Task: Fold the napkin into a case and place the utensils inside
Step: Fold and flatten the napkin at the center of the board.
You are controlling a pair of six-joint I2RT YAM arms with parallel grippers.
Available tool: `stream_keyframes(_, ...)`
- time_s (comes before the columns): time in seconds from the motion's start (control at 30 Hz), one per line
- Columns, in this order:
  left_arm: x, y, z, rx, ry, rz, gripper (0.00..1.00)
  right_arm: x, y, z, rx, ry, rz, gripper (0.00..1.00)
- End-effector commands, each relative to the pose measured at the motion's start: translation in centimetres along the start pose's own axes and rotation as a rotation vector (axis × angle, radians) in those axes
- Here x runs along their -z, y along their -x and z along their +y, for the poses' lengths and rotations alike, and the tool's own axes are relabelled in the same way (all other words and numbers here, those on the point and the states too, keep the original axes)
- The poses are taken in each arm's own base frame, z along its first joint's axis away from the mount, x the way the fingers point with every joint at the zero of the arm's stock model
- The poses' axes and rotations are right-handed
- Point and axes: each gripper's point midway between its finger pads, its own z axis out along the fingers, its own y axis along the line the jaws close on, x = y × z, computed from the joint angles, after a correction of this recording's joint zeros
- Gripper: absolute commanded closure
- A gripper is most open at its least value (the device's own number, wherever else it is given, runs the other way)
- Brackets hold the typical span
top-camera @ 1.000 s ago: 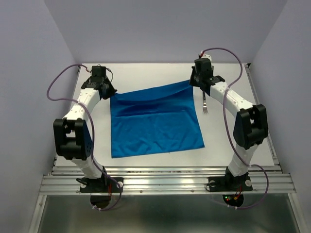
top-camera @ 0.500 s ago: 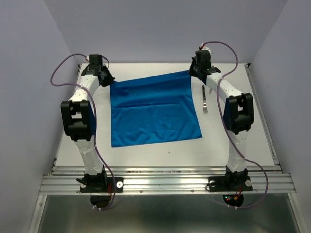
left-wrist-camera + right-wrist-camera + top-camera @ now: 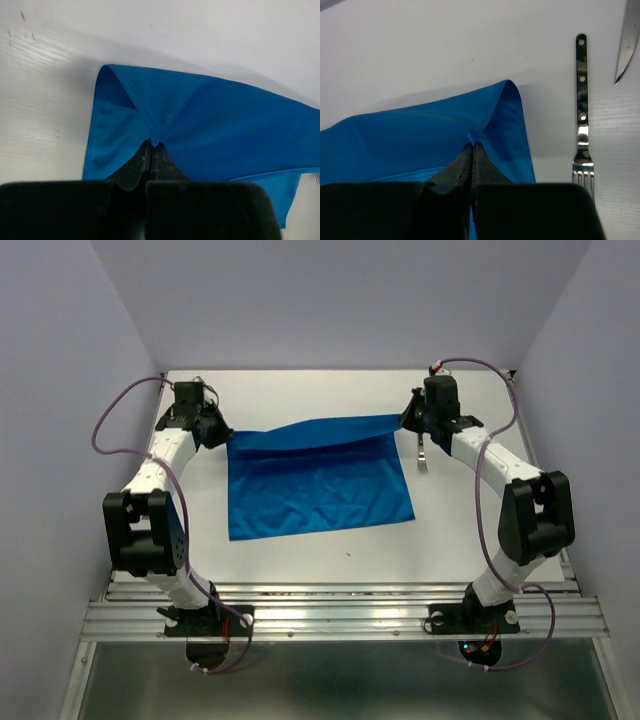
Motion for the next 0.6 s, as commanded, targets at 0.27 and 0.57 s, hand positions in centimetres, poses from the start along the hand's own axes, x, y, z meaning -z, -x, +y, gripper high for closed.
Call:
stream_keyframes(0.27, 3.6, -9.1, 4.0, 0.066, 0.018, 0.054, 1.0, 6.9, -9.2, -0.3, -0.111, 0.13, 0.151, 0.99)
stream_keyframes(0.57, 4.1, -12.5, 5.2, 0.111, 0.018, 0.094, 1.0, 8.2, -12.7, -1.7, -0.13, 0.106, 0.223, 0.99)
